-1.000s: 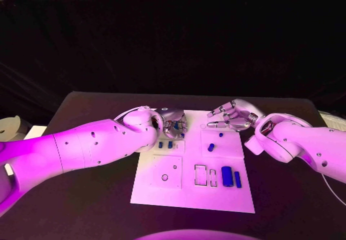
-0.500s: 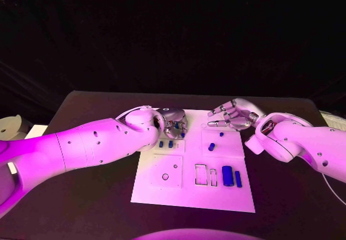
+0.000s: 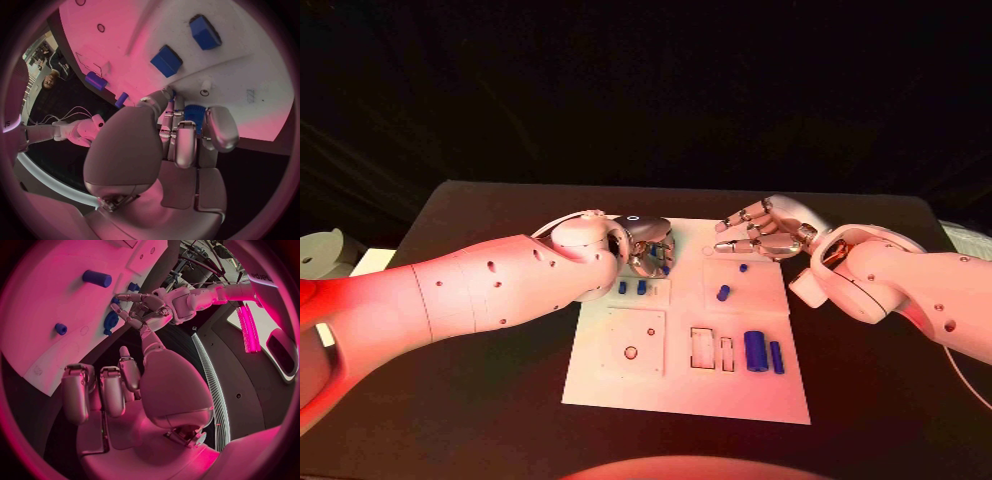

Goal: Assemble the parts on the task board

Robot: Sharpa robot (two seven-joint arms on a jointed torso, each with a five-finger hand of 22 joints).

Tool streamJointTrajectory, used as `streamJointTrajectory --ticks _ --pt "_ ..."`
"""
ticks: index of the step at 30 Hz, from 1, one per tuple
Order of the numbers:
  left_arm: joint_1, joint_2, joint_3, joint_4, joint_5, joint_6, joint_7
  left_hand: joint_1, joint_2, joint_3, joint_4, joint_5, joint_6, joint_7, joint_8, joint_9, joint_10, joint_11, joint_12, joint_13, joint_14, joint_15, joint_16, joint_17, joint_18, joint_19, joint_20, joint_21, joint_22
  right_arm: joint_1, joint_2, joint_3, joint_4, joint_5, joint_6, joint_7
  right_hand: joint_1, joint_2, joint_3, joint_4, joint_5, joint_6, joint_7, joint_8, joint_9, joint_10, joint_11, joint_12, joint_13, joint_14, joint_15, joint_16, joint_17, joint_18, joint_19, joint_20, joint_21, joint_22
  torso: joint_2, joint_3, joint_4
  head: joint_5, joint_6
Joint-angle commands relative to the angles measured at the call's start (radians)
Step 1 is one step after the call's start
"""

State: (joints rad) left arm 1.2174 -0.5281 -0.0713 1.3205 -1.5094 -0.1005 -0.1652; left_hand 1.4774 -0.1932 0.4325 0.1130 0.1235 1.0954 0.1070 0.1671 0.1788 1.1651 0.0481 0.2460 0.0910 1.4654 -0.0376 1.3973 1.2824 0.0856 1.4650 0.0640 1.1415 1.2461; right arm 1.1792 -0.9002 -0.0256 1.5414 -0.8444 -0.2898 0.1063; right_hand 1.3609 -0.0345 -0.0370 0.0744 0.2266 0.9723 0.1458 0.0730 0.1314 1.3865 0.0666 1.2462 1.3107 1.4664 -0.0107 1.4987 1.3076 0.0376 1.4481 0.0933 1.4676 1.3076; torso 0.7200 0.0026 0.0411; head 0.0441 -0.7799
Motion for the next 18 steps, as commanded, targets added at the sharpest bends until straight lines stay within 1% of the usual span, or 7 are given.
streamJointTrajectory --ticks 1,8,12,18 --pt "-0.004 0.003 -0.003 -0.003 0.005 0.040 0.003 -0.005 0.010 0.009 -0.001 -0.003 0.008 0.001 -0.008 -0.002 0.007 -0.001 -0.008 -0.002 0.054 0.002 0.004 0.001 0.004 0.028 -0.001 0.003 0.001 -0.001 0.001 0.000 0.002 -0.008 0.004 0.010 0.002 0.011 -0.005 -0.001 0.005 0.006 0.001 0.000 0.001 -0.001 -0.007 -0.001 0.005 0.077 -0.004 -0.002 0.145 0.012 -0.002 -0.001 -0.004 0.042 0.001 0.0001 -0.0001 0.002 -0.001" --pt "-0.004 0.004 -0.003 -0.011 0.007 0.037 -0.001 -0.010 0.011 0.015 -0.005 -0.003 0.013 0.002 -0.012 -0.004 0.014 0.000 -0.017 -0.004 0.054 0.003 0.005 0.000 0.003 0.028 -0.001 0.004 0.003 -0.001 0.001 0.000 0.002 -0.008 0.005 0.010 0.002 0.011 -0.005 -0.001 0.005 0.006 0.001 0.000 0.001 -0.001 -0.007 -0.001 0.005 0.077 -0.004 -0.002 0.145 0.012 -0.002 -0.001 -0.004 0.042 0.000 -0.0003 -0.0008 0.001 -0.001" --pt "-0.005 0.003 -0.003 -0.012 0.013 0.010 0.004 -0.011 0.016 0.032 -0.018 -0.003 0.024 0.005 -0.017 -0.007 0.029 0.001 -0.033 -0.007 0.054 0.003 0.008 0.000 0.004 0.028 0.000 0.002 0.003 -0.001 0.001 0.000 0.003 -0.008 0.005 0.010 0.002 0.011 -0.005 -0.001 0.005 0.006 0.001 0.000 0.001 -0.001 -0.007 -0.001 0.005 0.077 -0.004 -0.002 0.145 0.012 -0.002 -0.001 -0.004 0.042 0.000 0.0001 -0.0003 0.001 0.000" --pt "-0.008 -0.008 -0.001 0.000 0.052 -0.047 0.024 -0.008 0.015 0.057 -0.042 -0.002 0.032 0.012 -0.028 -0.012 0.044 0.006 -0.056 -0.010 0.054 0.006 0.011 -0.002 0.006 0.027 0.001 -0.009 -0.005 -0.001 0.002 0.000 0.002 -0.008 0.006 0.010 0.002 0.011 -0.005 -0.001 0.005 0.006 0.001 0.000 0.001 -0.001 -0.007 -0.001 0.005 0.077 -0.004 -0.002 0.145 0.012 -0.002 -0.001 -0.004 0.042 0.000 -0.0009 -0.0006 0.000 0.002"
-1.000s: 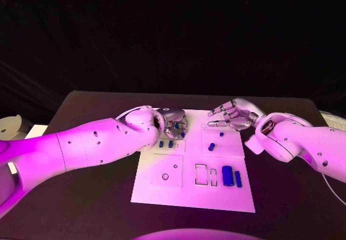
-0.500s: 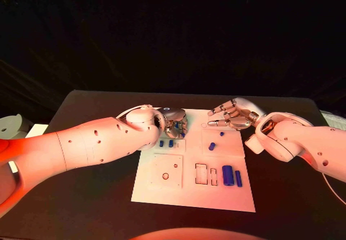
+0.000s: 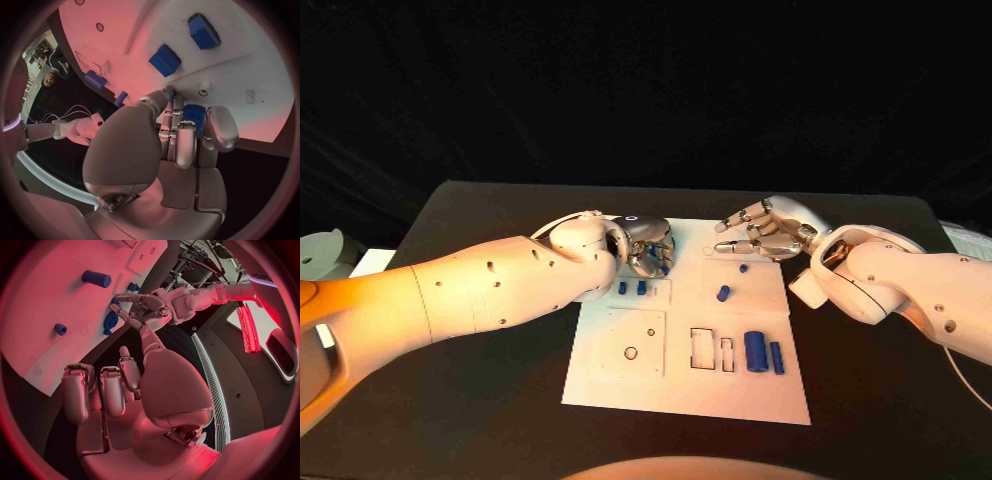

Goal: Assemble the parts on the task board

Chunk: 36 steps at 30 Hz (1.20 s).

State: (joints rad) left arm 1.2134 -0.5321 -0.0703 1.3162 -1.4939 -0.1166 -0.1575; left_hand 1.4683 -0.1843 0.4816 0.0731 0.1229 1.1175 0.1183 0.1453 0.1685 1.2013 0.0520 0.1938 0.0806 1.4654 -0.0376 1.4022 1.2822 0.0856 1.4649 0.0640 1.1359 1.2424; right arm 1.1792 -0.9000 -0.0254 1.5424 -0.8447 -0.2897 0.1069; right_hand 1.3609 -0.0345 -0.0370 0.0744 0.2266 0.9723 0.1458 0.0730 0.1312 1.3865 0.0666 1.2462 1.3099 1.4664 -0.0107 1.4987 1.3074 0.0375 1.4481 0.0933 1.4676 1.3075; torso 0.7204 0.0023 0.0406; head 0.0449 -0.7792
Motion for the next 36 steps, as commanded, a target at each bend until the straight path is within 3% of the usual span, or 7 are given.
streamJointTrajectory --ticks 1,8,16,22,28,36 --pt "-0.005 -0.009 0.001 0.008 0.048 -0.043 0.021 0.001 0.007 0.015 -0.007 -0.002 0.013 0.002 -0.009 -0.003 0.012 0.002 -0.010 -0.001 0.054 0.006 0.006 -0.002 0.006 0.027 0.001 -0.005 -0.002 -0.001 0.002 0.000 0.001 -0.008 0.006 0.010 0.002 0.011 -0.005 -0.001 0.005 0.006 0.001 0.000 0.002 -0.001 -0.007 -0.001 0.006 0.077 -0.004 -0.002 0.145 0.012 -0.002 -0.001 -0.004 0.042 0.000 -0.0007 0.0000 -0.001 0.001" --pt "-0.005 -0.044 0.009 0.032 0.102 -0.069 0.028 -0.005 0.005 0.027 -0.019 -0.002 0.019 0.006 -0.015 -0.006 0.020 0.004 -0.024 -0.002 0.053 0.008 0.008 -0.004 0.006 0.028 0.002 -0.005 -0.001 -0.001 0.000 0.000 0.000 -0.008 0.006 0.010 0.002 0.011 -0.005 -0.001 0.005 0.006 0.001 0.000 0.002 -0.001 -0.007 -0.001 0.006 0.077 -0.004 -0.002 0.145 0.012 -0.002 -0.001 -0.004 0.042 -0.001 0.0007 0.0007 -0.002 0.002" --pt "-0.005 -0.092 0.026 0.068 0.164 -0.094 0.037 -0.010 0.003 0.030 -0.022 -0.003 0.021 0.007 -0.017 -0.007 0.024 0.005 -0.030 -0.002 0.053 0.009 0.008 -0.005 0.007 0.028 0.002 -0.008 -0.002 -0.001 -0.001 0.000 0.000 -0.008 0.006 0.010 0.002 0.011 -0.005 -0.001 0.005 0.006 0.001 0.000 0.002 -0.001 -0.007 -0.001 0.006 0.077 -0.004 -0.002 0.145 0.012 -0.002 -0.001 -0.004 0.042 -0.002 0.0005 0.0030 -0.002 0.004" --pt "-0.004 -0.128 0.037 0.100 0.196 -0.094 0.041 -0.015 0.002 0.032 -0.024 -0.003 0.024 0.008 -0.019 -0.007 0.027 0.005 -0.034 -0.002 0.053 0.009 0.009 -0.006 0.007 0.028 0.003 -0.009 -0.003 -0.001 -0.001 0.000 -0.001 -0.008 0.007 0.010 0.002 0.011 -0.005 -0.001 0.005 0.006 0.001 0.000 0.002 -0.001 -0.007 -0.001 0.006 0.077 -0.004 -0.002 0.145 0.012 -0.002 -0.001 -0.004 0.042 -0.001 -0.0002 0.0006 0.001 0.007" --pt "-0.004 -0.159 0.040 0.119 0.208 -0.078 0.033 -0.016 0.001 0.032 -0.025 -0.003 0.025 0.008 -0.019 -0.008 0.028 0.005 -0.035 -0.002 0.053 0.009 0.009 -0.005 0.007 0.028 0.003 -0.008 -0.002 -0.001 -0.002 0.000 -0.002 -0.008 0.007 0.010 0.002 0.011 -0.005 -0.001 0.005 0.006 0.001 0.000 0.002 -0.001 -0.007 -0.001 0.006 0.077 -0.004 -0.002 0.145 0.012 -0.002 -0.001 -0.004 0.042 0.000 -0.0004 0.0015 -0.001 0.009" --pt "-0.004 -0.174 0.041 0.113 0.213 -0.049 0.020 -0.019 0.000 0.032 -0.027 -0.004 0.026 0.007 -0.021 -0.008 0.031 0.005 -0.039 -0.002 0.052 0.009 0.009 -0.007 0.006 0.028 0.003 -0.007 -0.001 -0.001 -0.003 0.000 -0.001 -0.008 0.006 0.010 0.002 0.012 -0.007 -0.002 0.005 0.007 0.001 0.001 0.002 -0.001 -0.007 -0.001 0.005 0.077 -0.004 -0.002 0.145 0.012 -0.002 -0.001 -0.004 0.042 0.000 -0.0002 0.0014 0.003 0.008"
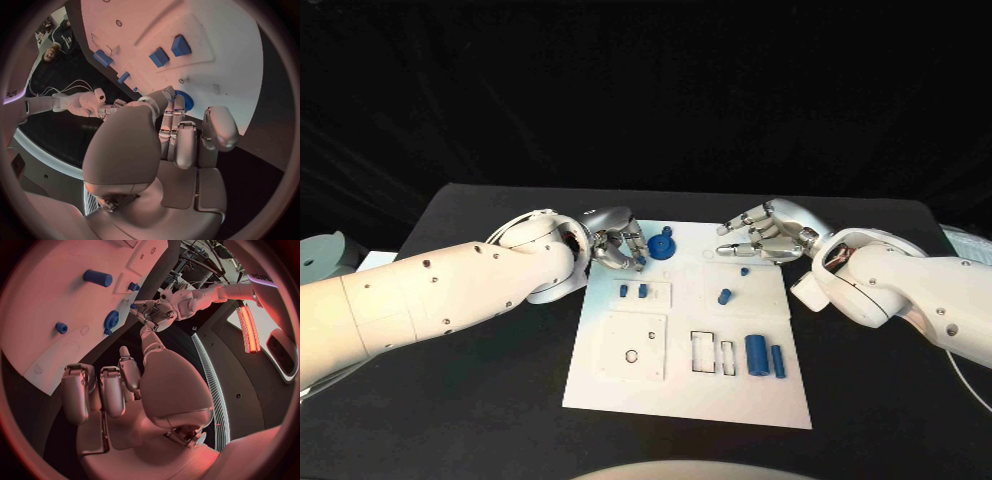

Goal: Assemble the parts on the task board

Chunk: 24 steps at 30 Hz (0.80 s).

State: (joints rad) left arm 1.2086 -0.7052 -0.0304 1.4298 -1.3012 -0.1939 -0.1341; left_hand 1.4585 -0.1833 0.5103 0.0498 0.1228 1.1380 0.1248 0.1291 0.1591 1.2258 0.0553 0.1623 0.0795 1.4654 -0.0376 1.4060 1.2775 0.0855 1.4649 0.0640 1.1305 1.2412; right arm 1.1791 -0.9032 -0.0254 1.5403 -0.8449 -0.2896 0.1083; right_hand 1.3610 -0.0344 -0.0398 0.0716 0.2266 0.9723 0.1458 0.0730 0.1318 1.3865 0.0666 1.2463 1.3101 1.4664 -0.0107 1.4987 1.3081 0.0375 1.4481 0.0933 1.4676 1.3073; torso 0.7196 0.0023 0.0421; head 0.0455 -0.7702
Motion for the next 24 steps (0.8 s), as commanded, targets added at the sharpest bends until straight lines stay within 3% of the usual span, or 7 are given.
streamJointTrajectory --ticks 1,14,24 --pt "0.001 -0.001 0.001 -0.001 0.021 0.032 -0.005 -0.010 -0.001 0.004 -0.004 -0.003 0.006 0.001 -0.005 0.001 0.006 0.001 -0.007 -0.001 0.052 0.009 0.005 -0.002 0.006 0.028 0.003 -0.001 0.000 -0.001 0.000 0.000 0.001 -0.008 0.006 0.009 0.002 0.012 -0.005 0.001 0.005 0.007 0.001 0.001 0.001 -0.001 -0.007 -0.001 0.005 0.077 -0.004 -0.002 0.144 0.012 -0.002 -0.001 -0.004 0.043 0.000 -0.0002 -0.0001 0.002 -0.001" --pt "0.000 0.009 -0.004 -0.029 0.008 0.077 -0.028 -0.014 -0.003 0.004 -0.006 -0.004 0.005 0.000 -0.008 0.000 0.007 0.002 -0.012 -0.002 0.052 0.010 0.006 -0.002 0.008 0.027 0.003 -0.008 -0.005 -0.001 0.000 0.000 0.003 -0.008 0.005 0.009 0.002 0.012 -0.005 0.001 0.005 0.007 0.001 0.001 0.001 -0.001 -0.007 -0.001 0.005 0.077 -0.004 -0.002 0.144 0.012 -0.002 -0.001 -0.004 0.043 0.002 0.0005 -0.0027 0.006 -0.003" --pt "-0.001 0.014 -0.005 -0.030 0.004 0.083 -0.027 -0.015 -0.003 0.004 -0.006 -0.004 0.005 0.000 -0.008 -0.001 0.007 0.002 -0.013 -0.002 0.052 0.010 0.006 -0.001 0.008 0.027 0.003 -0.008 -0.004 -0.001 -0.001 0.000 0.004 -0.008 0.004 0.010 0.002 0.012 -0.005 0.001 0.005 0.007 0.001 0.001 0.001 -0.001 -0.007 -0.001 0.005 0.077 -0.004 -0.002 0.144 0.012 -0.002 -0.001 -0.004 0.043 0.000 0.0007 -0.0011 0.006 -0.006"
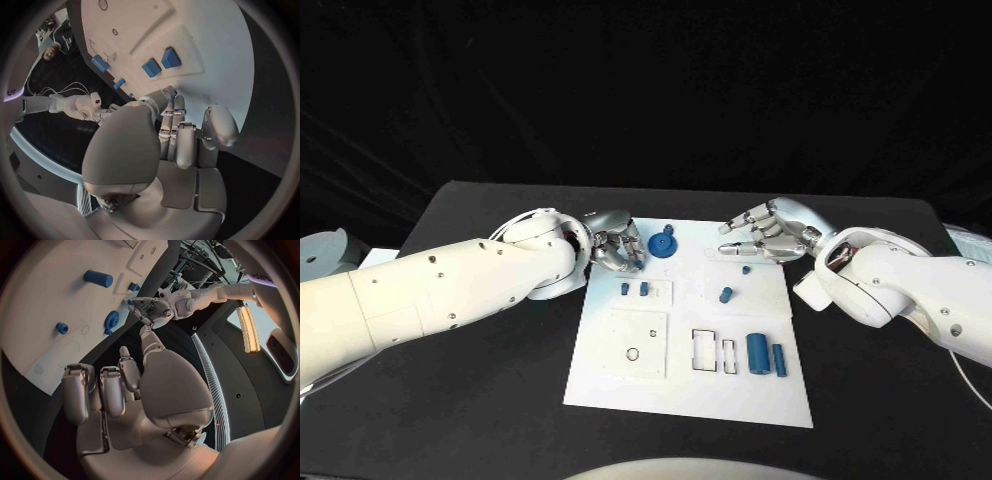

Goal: Assemble the parts on the task board

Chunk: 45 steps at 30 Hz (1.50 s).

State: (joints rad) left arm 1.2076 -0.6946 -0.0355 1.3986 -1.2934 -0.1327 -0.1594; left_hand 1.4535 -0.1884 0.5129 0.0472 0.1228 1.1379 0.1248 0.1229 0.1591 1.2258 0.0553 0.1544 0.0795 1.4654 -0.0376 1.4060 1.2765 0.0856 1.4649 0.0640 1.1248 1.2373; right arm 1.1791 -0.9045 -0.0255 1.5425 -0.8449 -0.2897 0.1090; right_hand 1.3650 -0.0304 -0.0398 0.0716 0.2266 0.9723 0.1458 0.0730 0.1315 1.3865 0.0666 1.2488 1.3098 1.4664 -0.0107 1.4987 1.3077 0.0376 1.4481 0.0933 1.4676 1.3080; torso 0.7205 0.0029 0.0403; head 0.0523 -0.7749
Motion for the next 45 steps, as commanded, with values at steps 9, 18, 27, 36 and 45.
streamJointTrajectory --ticks 9,18,27,36,45 --pt "0.000 0.004 0.000 0.003 -0.005 0.028 -0.001 -0.011 0.003 0.003 -0.004 -0.004 0.007 0.000 -0.003 -0.001 0.009 0.001 -0.007 -0.001 0.052 0.009 0.006 -0.001 0.008 0.027 0.003 -0.002 0.000 -0.001 0.001 0.000 0.001 -0.008 0.005 0.009 -0.002 0.008 -0.004 0.001 0.005 0.007 0.001 0.001 0.002 -0.001 -0.007 -0.004 0.005 0.077 -0.004 -0.002 0.144 0.012 -0.002 -0.001 -0.004 0.042 0.000 -0.0003 0.0004 0.000 -0.001" --pt "0.000 0.007 -0.002 0.001 -0.008 0.034 -0.004 -0.013 0.004 0.004 -0.006 -0.004 0.010 -0.001 -0.003 -0.001 0.012 0.000 -0.008 -0.001 0.052 0.009 0.006 -0.001 0.007 0.027 0.003 -0.001 0.001 -0.001 0.002 0.000 0.001 -0.008 0.005 0.009 -0.002 0.008 -0.004 0.001 0.005 0.007 0.001 0.001 0.002 -0.001 -0.007 -0.004 0.005 0.077 -0.004 -0.002 0.144 0.012 -0.002 -0.001 -0.004 0.042 0.000 -0.0005 0.0004 0.001 -0.003" --pt "-0.004 0.017 -0.006 -0.013 -0.012 0.052 -0.017 -0.023 0.001 0.003 -0.009 -0.004 0.007 0.000 -0.010 -0.004 0.010 0.002 -0.019 -0.002 0.051 0.010 0.007 -0.003 0.007 0.027 0.004 -0.001 0.001 -0.001 0.002 0.000 0.001 -0.008 0.005 0.010 -0.002 0.008 -0.004 0.001 0.005 0.007 0.001 0.001 0.002 -0.001 -0.007 -0.004 0.005 0.077 -0.004 -0.002 0.144 0.012 -0.002 -0.001 -0.004 0.042 0.000 -0.0006 -0.0003 0.000 -0.004" --pt "-0.006 0.020 -0.008 -0.018 -0.013 0.058 -0.020 -0.028 -0.002 0.003 -0.012 -0.004 0.003 0.002 -0.016 -0.007 0.007 0.004 -0.027 -0.003 0.050 0.011 0.007 -0.004 0.007 0.027 0.005 0.000 0.003 -0.001 0.001 0.000 0.001 -0.008 0.006 0.010 -0.002 0.008 -0.004 0.001 0.005 0.007 0.001 0.001 0.002 -0.001 -0.007 -0.004 0.005 0.077 -0.004 -0.002 0.144 0.012 -0.002 -0.001 -0.004 0.042 -0.001 -0.0003 0.0006 0.000 -0.007" --pt "-0.006 0.019 -0.008 -0.018 -0.013 0.051 -0.017 -0.041 -0.011 0.008 -0.022 -0.003 -0.025 0.017 -0.043 -0.020 -0.005 0.016 -0.052 -0.004 0.048 0.021 0.005 -0.012 0.005 0.026 0.011 0.003 0.007 -0.001 0.002 0.000 0.000 -0.008 0.005 0.010 -0.002 0.008 -0.004 0.001 0.005 0.007 0.001 0.001 0.002 -0.001 -0.007 -0.004 0.005 0.077 -0.004 -0.002 0.144 0.012 -0.002 -0.001 -0.004 0.042 -0.001 0.0000 0.0009 0.000 -0.007"
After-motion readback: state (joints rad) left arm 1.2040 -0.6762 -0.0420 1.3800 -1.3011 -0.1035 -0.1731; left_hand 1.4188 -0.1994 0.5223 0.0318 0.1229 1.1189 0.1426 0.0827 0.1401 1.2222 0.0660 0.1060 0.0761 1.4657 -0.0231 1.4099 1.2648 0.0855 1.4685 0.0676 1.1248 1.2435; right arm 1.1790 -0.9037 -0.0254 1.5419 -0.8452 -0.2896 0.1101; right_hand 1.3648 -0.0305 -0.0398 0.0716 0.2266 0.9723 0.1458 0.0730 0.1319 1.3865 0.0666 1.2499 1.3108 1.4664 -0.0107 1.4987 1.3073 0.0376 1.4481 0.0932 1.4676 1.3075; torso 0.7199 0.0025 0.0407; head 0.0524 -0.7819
